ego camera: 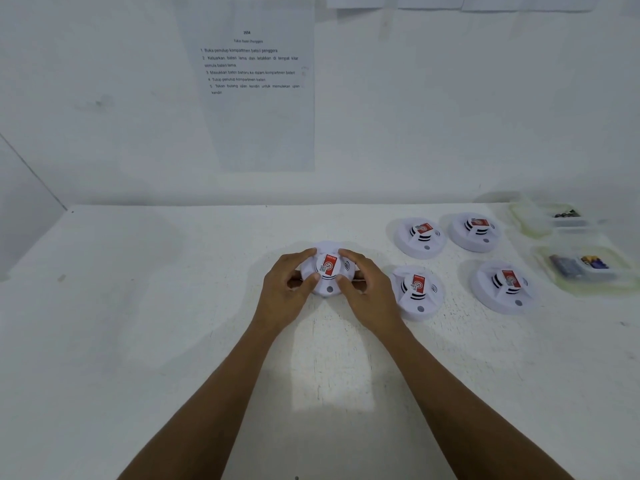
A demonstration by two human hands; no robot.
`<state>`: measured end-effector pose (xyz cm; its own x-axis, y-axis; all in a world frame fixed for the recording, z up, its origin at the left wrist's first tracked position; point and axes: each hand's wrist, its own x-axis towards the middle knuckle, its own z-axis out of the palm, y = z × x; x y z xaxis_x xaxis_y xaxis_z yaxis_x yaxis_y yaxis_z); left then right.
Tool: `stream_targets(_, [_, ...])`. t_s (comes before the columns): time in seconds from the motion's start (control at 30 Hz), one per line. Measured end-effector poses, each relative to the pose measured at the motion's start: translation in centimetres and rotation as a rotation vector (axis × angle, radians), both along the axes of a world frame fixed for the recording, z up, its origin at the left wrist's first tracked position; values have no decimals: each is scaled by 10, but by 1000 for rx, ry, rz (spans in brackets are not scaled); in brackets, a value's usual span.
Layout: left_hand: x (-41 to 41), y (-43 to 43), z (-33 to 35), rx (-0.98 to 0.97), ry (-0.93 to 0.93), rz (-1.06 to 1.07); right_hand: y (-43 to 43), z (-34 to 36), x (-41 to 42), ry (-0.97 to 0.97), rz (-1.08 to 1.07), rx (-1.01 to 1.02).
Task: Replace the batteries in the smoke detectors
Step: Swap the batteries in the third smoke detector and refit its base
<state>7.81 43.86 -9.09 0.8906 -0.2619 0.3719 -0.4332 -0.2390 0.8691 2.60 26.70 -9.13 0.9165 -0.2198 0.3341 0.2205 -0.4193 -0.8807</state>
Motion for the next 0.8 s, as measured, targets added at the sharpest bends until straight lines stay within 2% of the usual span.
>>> stream_targets(0.8, [-4,-1,5,26,40,25,1,0,0,38,-13,12])
